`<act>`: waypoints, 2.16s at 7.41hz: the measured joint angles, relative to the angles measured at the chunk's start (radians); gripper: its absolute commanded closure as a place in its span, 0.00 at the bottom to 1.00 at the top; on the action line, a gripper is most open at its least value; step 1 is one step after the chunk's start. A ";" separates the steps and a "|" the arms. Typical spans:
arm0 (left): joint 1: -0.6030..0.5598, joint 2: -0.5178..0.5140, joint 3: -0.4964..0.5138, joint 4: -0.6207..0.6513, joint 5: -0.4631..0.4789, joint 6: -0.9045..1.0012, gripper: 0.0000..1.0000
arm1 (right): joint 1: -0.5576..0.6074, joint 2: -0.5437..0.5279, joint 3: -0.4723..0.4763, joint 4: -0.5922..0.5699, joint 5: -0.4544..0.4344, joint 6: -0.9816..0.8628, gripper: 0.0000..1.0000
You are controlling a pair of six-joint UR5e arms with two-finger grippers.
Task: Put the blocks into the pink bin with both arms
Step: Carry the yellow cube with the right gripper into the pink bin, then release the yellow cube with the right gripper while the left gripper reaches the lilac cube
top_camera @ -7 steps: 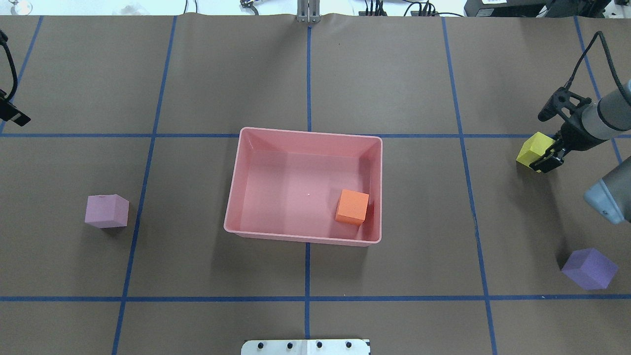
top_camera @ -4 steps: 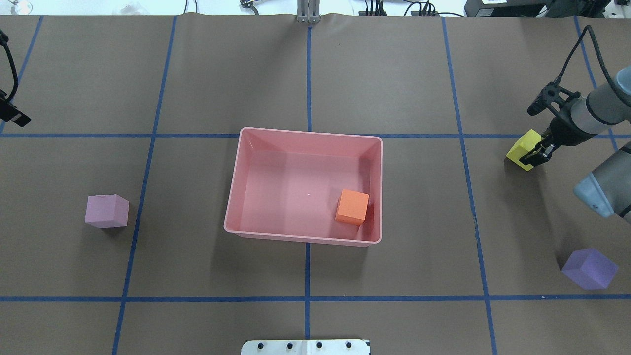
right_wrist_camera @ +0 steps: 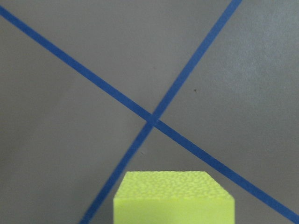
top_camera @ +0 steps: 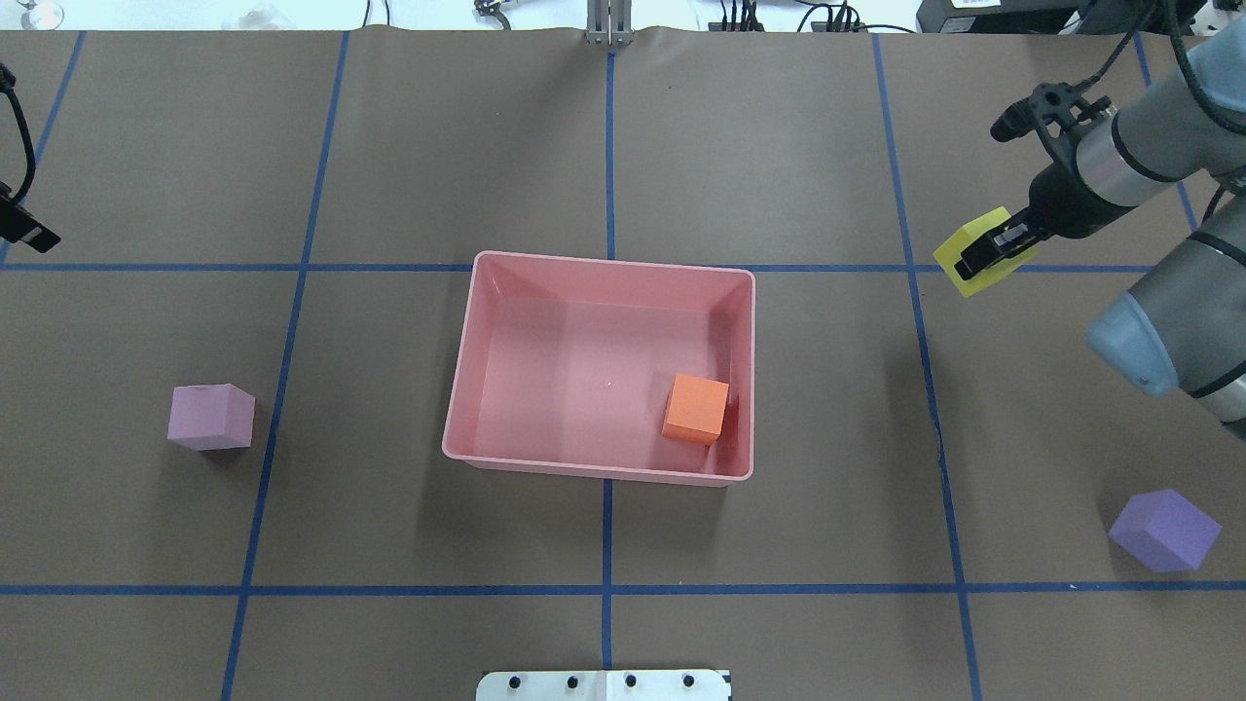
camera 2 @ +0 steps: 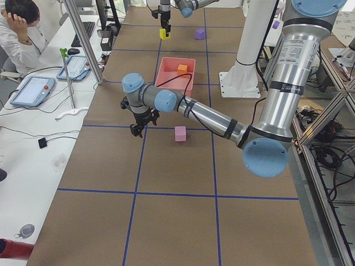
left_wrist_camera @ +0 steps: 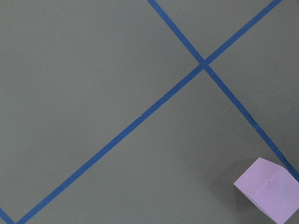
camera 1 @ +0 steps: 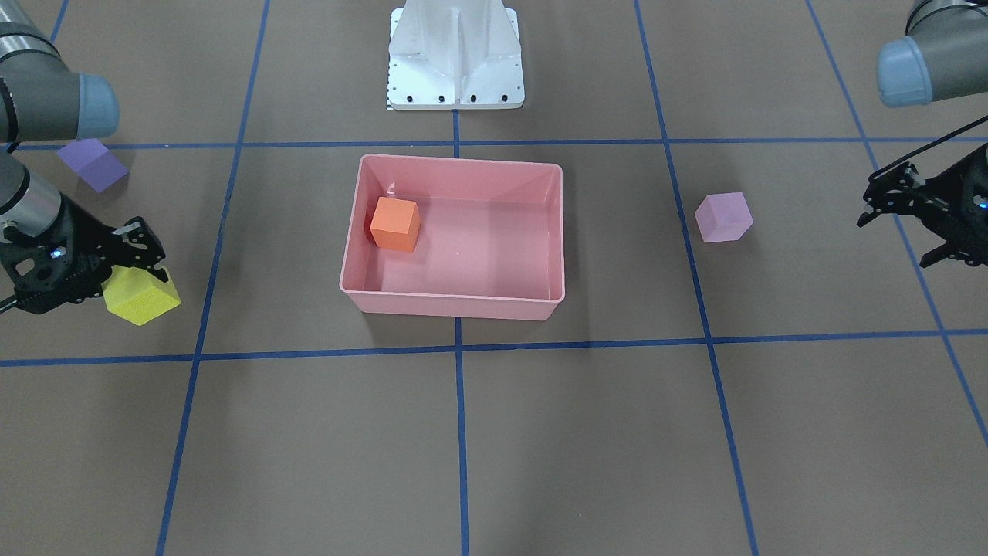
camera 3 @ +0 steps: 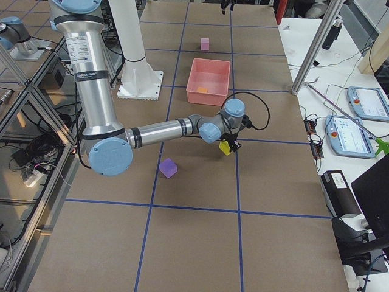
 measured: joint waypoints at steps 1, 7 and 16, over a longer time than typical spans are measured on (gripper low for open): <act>0.002 0.011 -0.001 -0.037 0.000 -0.090 0.00 | -0.040 0.059 0.059 -0.089 -0.002 0.160 0.90; 0.047 0.087 0.044 -0.325 0.002 -0.431 0.00 | -0.411 0.420 0.119 -0.357 -0.330 0.876 0.28; 0.237 0.241 0.004 -0.680 0.068 -1.017 0.00 | -0.401 0.458 0.061 -0.441 -0.416 0.716 0.00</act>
